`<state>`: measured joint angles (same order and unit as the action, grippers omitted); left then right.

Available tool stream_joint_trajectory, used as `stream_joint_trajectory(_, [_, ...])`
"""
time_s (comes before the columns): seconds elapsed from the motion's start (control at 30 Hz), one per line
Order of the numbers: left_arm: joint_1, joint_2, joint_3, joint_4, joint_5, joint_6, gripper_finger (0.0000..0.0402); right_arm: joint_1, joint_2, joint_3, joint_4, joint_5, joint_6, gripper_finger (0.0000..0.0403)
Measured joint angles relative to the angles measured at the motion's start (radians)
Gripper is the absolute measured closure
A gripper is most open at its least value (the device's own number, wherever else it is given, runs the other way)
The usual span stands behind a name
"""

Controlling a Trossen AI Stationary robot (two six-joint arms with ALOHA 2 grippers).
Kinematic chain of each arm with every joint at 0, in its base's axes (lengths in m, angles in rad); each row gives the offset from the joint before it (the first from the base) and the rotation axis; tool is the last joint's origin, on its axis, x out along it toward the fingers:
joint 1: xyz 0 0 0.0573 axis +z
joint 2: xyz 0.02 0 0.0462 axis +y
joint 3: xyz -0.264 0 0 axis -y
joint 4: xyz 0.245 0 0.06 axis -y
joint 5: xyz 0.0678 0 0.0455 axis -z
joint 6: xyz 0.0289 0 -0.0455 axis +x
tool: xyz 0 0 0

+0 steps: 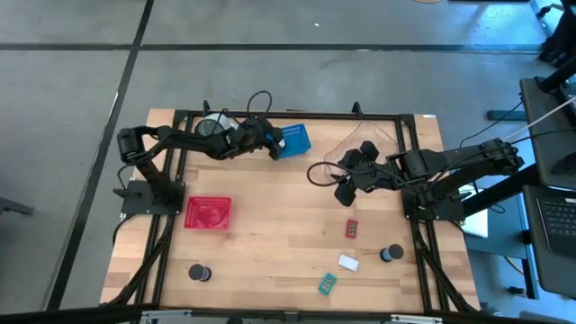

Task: Pick & Place Office items
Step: Put the middle black hourglass into the blue basket, then put the bottom-right black hourglass into the blue basket

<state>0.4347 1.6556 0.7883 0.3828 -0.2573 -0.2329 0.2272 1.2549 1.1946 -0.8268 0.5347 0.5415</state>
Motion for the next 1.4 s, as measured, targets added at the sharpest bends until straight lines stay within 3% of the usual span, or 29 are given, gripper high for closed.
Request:
stream_joint_trajectory(0.43, [-0.001,0.021,0.000,-0.043,-0.016,0.009,0.0186,0.000,0.000,0.000,0.000,0.000,0.000,0.0183])
stream_joint_trajectory(0.8, [-0.030,0.020,0.000,-0.006,-0.017,0.038,0.0130,0.000,0.000,0.000,0.000,-0.001,0.000,0.0183])
stream_joint_trajectory(1.1, [-0.051,-0.136,0.000,0.010,-0.003,0.119,0.0110,0.000,0.000,0.000,-0.014,-0.072,0.022,0.0183])
stream_joint_trajectory(1.2, [-0.072,-0.222,0.000,0.002,0.060,0.140,0.0110,0.001,0.000,0.000,-0.042,-0.143,0.069,0.0183])
stream_joint_trajectory(1.4, [-0.134,-0.371,0.000,-0.031,0.310,0.099,0.0110,0.044,0.000,0.000,-0.153,-0.318,0.272,0.0183])
